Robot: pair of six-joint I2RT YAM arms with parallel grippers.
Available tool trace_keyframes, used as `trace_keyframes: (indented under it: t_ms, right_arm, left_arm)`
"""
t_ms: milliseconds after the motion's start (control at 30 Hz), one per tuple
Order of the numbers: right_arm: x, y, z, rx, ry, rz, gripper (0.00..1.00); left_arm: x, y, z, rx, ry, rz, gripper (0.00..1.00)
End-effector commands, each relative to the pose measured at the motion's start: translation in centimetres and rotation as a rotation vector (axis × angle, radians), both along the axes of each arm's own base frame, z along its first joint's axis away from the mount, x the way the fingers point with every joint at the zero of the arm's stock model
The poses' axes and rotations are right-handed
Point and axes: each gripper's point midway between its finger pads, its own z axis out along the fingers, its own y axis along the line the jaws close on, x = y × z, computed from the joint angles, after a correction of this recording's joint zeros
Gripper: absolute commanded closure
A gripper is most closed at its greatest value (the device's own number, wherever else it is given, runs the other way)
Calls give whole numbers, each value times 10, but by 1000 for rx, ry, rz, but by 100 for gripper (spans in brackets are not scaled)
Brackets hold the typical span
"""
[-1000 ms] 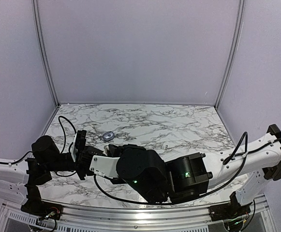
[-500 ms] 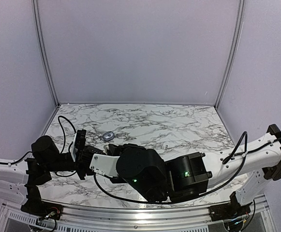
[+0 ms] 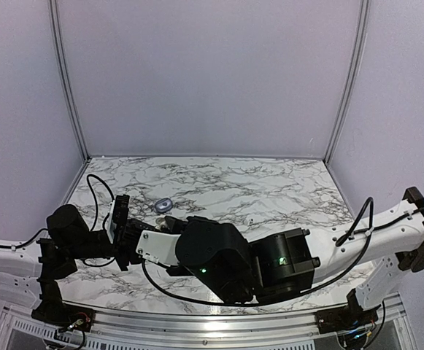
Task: Insert the wireless bluetooth earbuds into the charging case
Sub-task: Insert the left earbud into the left side groove of the charging case.
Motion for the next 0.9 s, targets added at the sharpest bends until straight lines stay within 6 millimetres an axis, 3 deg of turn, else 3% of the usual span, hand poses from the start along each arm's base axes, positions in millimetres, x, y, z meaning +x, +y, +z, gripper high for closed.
trace_keyframes:
  t_ms: [0,867]
  right_arm:
    - [-7,2,-2,-15,36,49,72]
    - [-10,-6,6,1,50,81,65]
  left_arm:
    - [0,5,45,-122,-80,14,100]
    - [-8,8,46,-146,-85,-19,100]
